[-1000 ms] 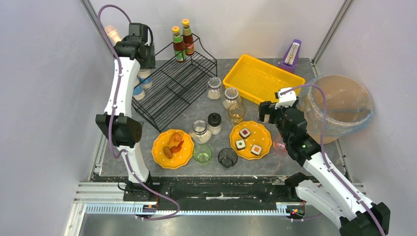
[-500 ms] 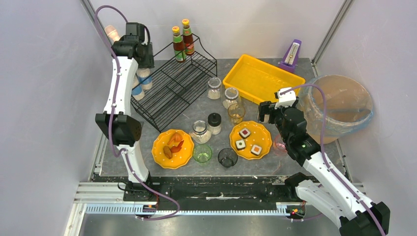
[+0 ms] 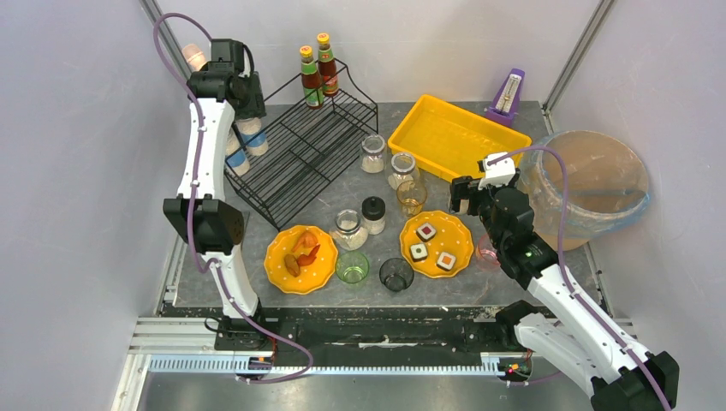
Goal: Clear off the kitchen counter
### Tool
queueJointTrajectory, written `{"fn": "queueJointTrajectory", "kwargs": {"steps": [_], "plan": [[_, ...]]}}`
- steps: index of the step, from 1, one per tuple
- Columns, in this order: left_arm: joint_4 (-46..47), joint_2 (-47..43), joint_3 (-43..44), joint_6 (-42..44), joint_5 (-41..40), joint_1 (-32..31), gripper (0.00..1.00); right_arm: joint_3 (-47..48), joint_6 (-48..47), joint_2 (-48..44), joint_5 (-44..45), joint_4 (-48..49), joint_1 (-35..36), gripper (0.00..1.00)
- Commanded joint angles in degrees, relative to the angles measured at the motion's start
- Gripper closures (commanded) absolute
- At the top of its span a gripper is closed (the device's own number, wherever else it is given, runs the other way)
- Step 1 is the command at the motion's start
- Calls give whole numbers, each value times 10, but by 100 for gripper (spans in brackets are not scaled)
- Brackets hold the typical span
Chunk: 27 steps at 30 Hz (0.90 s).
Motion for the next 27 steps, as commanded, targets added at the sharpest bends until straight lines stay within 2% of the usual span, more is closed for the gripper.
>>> {"fn": "queueJointTrajectory", "kwargs": {"steps": [1, 6, 10, 18, 27], "plan": [[4, -14, 25, -19, 8, 5, 34, 12, 2, 3, -6, 19, 2, 2], [3, -21, 35, -19, 17, 5, 16, 14, 2, 2, -6, 17, 2, 2], [4, -36, 46, -22, 27, 5, 7, 15, 2, 0, -7, 16, 2, 2], [13, -90, 49, -32, 62, 3, 4, 17, 8, -1, -6, 14, 2, 2], [63, -183, -11, -32, 126, -22, 4, 18, 14, -6, -13, 12, 2, 2]]}}
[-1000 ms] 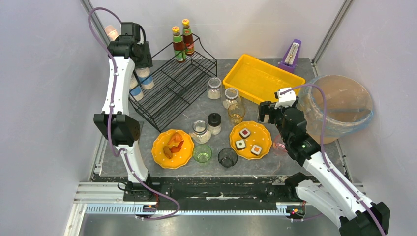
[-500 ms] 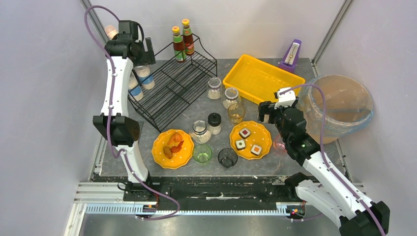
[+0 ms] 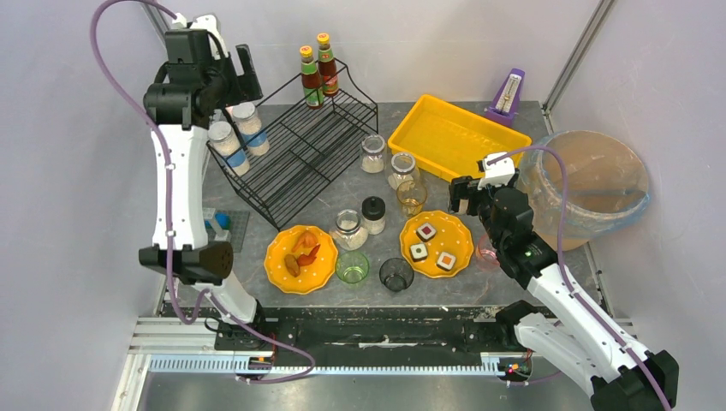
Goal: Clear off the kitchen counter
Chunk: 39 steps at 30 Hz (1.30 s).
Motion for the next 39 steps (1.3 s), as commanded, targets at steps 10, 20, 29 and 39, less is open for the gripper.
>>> {"fn": "queueJointTrajectory", "kwargs": {"steps": [10, 20, 29, 39], "plan": [[104, -126, -163, 3, 30, -170, 4, 23, 12, -12, -16, 9, 2, 2], [214, -188, -429, 31, 64, -305, 5, 38, 26, 5, -43, 6, 2, 2], [347, -151, -559, 28, 54, -388, 5, 58, 32, 5, -49, -17, 2, 2], [392, -49, -577, 27, 24, -417, 5, 68, 14, -8, -24, -29, 1, 2]]}}
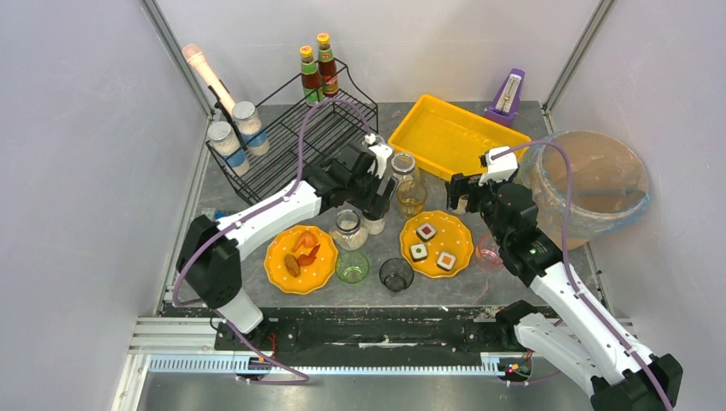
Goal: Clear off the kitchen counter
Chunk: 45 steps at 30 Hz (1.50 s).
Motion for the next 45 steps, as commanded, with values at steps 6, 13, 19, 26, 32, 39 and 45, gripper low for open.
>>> {"fn": "queueJointTrajectory", "kwargs": {"steps": [6, 13, 19, 26, 32, 39, 45], "plan": [[49, 58, -2, 6, -28, -9, 12, 37, -18, -6, 20, -3, 1, 2], [49, 85, -8, 10, -36, -9, 18, 30, -15, -3, 22, 0, 2, 2], [48, 85, -3, 7, -21, -10, 37, 29, -22, -3, 26, 3, 1, 2], [5, 59, 45, 21, -7, -9, 76, 28, -26, -4, 32, 3, 1, 2], [-77, 52, 173, 34, -18, -1, 90, 26, -31, -4, 32, 7, 1, 2], [-150, 83, 362, 61, -39, 30, 98, 35, -37, -1, 31, 20, 1, 2], [-175, 164, 537, 93, -78, 88, 98, 38, -37, 1, 17, 20, 1, 2]]}}
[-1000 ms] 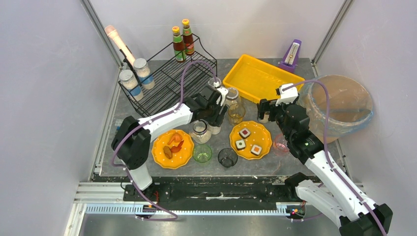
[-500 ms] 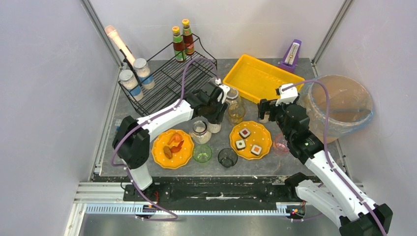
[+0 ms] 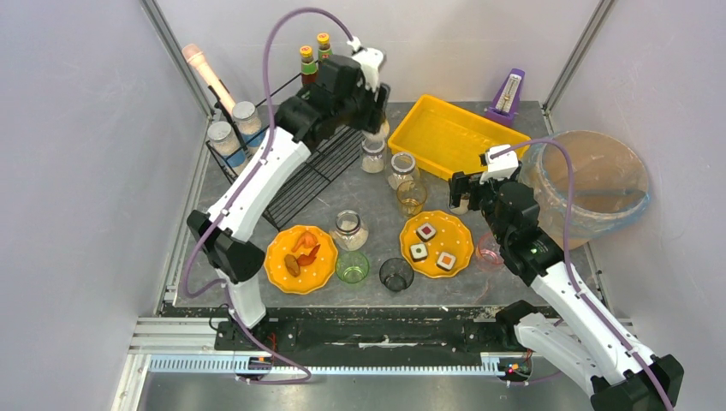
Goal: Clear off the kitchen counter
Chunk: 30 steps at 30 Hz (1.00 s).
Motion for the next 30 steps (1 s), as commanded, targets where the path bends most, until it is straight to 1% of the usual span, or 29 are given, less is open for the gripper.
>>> {"fn": "queueJointTrajectory", "kwargs": {"steps": [1, 4, 5, 11, 16, 21, 26, 28, 30], "plan": [[-11, 58, 119, 48, -38, 46, 98, 28, -8, 0, -5, 23, 2, 2], [0, 99, 174, 44, -29, 77, 98, 31, -8, -1, -6, 20, 2, 2], [11, 107, 180, 44, -29, 85, 98, 31, -9, -1, -5, 18, 1, 2], [71, 142, 172, 39, -22, 128, 98, 34, -11, 1, -4, 8, 2, 2], [141, 160, 137, 39, -13, 143, 98, 39, -15, 5, -3, 1, 1, 2], [177, 193, 136, 39, 7, 150, 98, 44, -17, 8, 6, -6, 1, 2], [202, 221, 136, 21, 25, 151, 91, 43, -17, 7, 15, -10, 1, 2], [215, 232, 137, 21, 34, 151, 87, 42, -17, 9, 19, -11, 1, 2], [225, 240, 137, 19, 38, 151, 79, 42, -18, 9, 23, -12, 1, 2]]}}
